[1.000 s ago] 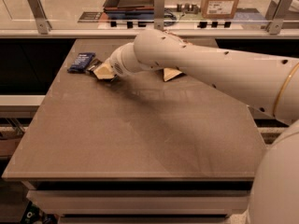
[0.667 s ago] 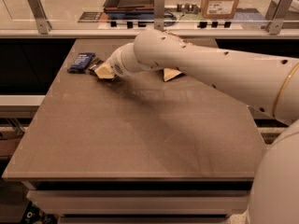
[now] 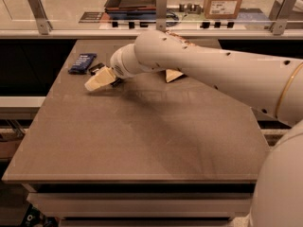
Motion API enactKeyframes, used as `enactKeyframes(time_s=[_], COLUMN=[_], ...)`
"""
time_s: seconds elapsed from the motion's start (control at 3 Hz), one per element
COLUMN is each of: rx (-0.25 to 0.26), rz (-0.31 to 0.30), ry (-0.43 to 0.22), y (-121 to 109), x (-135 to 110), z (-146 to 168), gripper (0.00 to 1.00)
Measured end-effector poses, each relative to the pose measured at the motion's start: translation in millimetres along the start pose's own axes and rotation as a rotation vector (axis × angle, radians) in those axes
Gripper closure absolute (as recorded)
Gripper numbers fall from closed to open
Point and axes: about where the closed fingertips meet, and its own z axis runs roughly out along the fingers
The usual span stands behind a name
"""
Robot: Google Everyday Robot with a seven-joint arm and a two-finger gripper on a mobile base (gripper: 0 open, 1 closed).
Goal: Move rxbar chocolate near rxbar blueberry
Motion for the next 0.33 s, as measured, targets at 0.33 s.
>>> enactKeyframes(time_s=[0.33], rx=[0.000], rz=[0.000], ry=[0.000], y=[0.1], x=[0.0], z=[0.0], gripper=[0.00])
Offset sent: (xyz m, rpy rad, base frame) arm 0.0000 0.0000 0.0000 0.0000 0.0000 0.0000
